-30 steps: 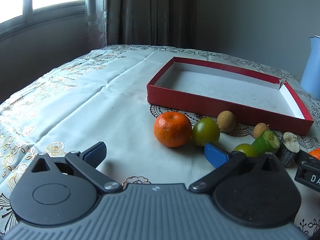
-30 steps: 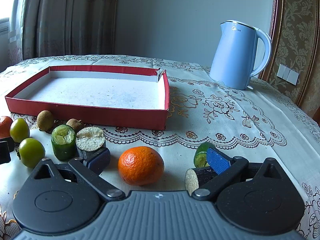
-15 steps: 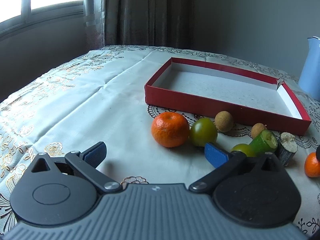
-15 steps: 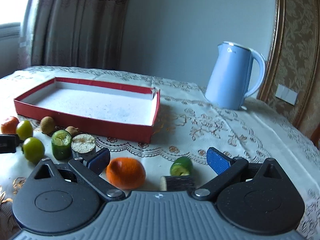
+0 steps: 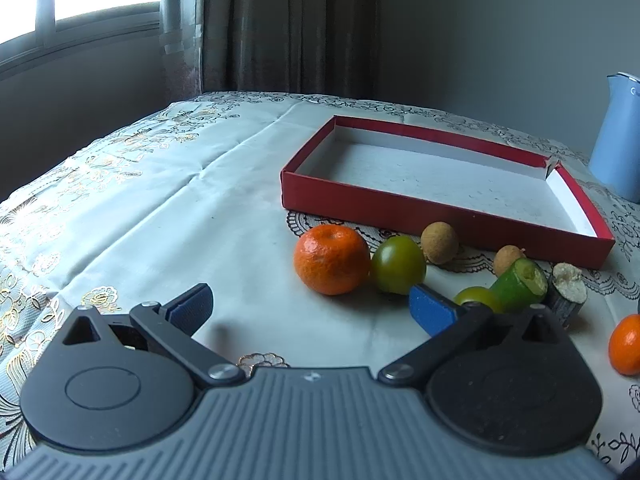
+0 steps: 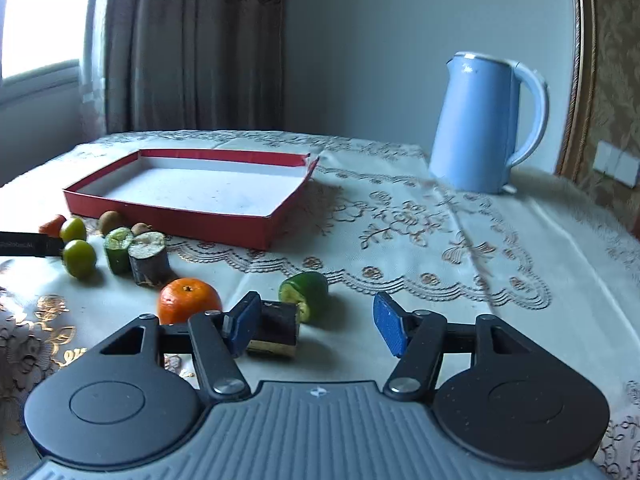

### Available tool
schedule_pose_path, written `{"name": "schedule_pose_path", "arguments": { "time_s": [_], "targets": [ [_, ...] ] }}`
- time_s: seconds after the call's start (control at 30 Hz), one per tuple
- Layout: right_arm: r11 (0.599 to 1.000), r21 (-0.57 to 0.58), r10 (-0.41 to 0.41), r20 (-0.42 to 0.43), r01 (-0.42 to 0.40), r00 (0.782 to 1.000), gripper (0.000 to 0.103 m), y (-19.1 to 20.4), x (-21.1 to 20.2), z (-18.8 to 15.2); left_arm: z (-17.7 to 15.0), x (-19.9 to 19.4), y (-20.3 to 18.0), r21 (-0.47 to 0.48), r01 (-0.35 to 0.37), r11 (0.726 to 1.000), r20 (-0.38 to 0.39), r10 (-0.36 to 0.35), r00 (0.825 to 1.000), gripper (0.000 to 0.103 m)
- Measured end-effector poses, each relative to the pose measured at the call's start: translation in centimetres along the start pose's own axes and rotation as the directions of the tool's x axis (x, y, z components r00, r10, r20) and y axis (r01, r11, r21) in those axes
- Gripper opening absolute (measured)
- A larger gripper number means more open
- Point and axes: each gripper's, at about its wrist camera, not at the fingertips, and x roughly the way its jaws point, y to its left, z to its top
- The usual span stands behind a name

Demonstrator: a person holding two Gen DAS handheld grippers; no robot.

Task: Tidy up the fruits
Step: 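Grasp the dark eggplant slice with the right gripper, then carry the eggplant slice into the red box and open the right gripper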

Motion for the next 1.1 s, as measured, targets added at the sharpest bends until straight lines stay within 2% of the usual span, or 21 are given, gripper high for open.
{"name": "schedule_pose_path", "arguments": {
  "time_s": [0.07, 0.13, 0.23, 0.33, 0.63, 0.87, 0.97, 1.1],
  "targets": [
    [0.999, -0.003, 0.04, -0.011, -0.04, 0.999, 0.058, 0.3, -0.1, -0.1, 0.0, 0.0, 0.0, 0.0, 0.0, 1.0, -0.002, 0.0, 1.0, 0.103],
    [0.998, -0.011, 0.059, -0.02, -0.06, 0.998, 0.05, 0.8, 0.0, -0.3, 0.1, 0.1, 0.0, 0.001, 0.001, 1.0, -0.004, -0.001, 1.0, 0.103],
    [0.997, -0.023, 0.066, -0.036, -0.067, 0.997, 0.039, 1.5, 0.3, -0.6, 0.1, 0.1, -0.1, 0.003, 0.003, 1.0, -0.007, -0.003, 1.0, 0.103],
    [0.998, -0.019, 0.065, -0.048, -0.066, 0.997, 0.034, 1.7, 0.8, -1.0, 0.1, 0.1, -0.1, 0.004, 0.005, 1.0, -0.01, -0.004, 1.0, 0.103],
    [0.998, -0.029, 0.046, -0.026, -0.047, 0.999, 0.033, 2.0, 0.4, -0.8, 0.1, 0.1, -0.2, 0.004, 0.004, 1.0, -0.01, -0.004, 1.0, 0.103],
    [0.997, -0.032, 0.078, 0.1, -0.075, 0.992, 0.033, 2.5, -2.0, 3.4, -0.1, 0.4, -0.3, 0.007, 0.001, 1.0, -0.019, -0.001, 1.0, 0.103],
    [0.995, -0.056, 0.088, 0.139, -0.081, 0.986, 0.033, 3.3, -0.8, 6.2, -0.1, 0.4, -0.3, 0.006, -0.001, 1.0, -0.019, 0.001, 1.0, 0.103],
    [0.993, -0.103, 0.066, 0.146, -0.051, 0.987, 0.033, 5.1, 3.3, 9.1, -0.1, 0.4, -0.3, 0.006, -0.001, 1.0, -0.02, 0.001, 1.0, 0.103]
  ]
}}
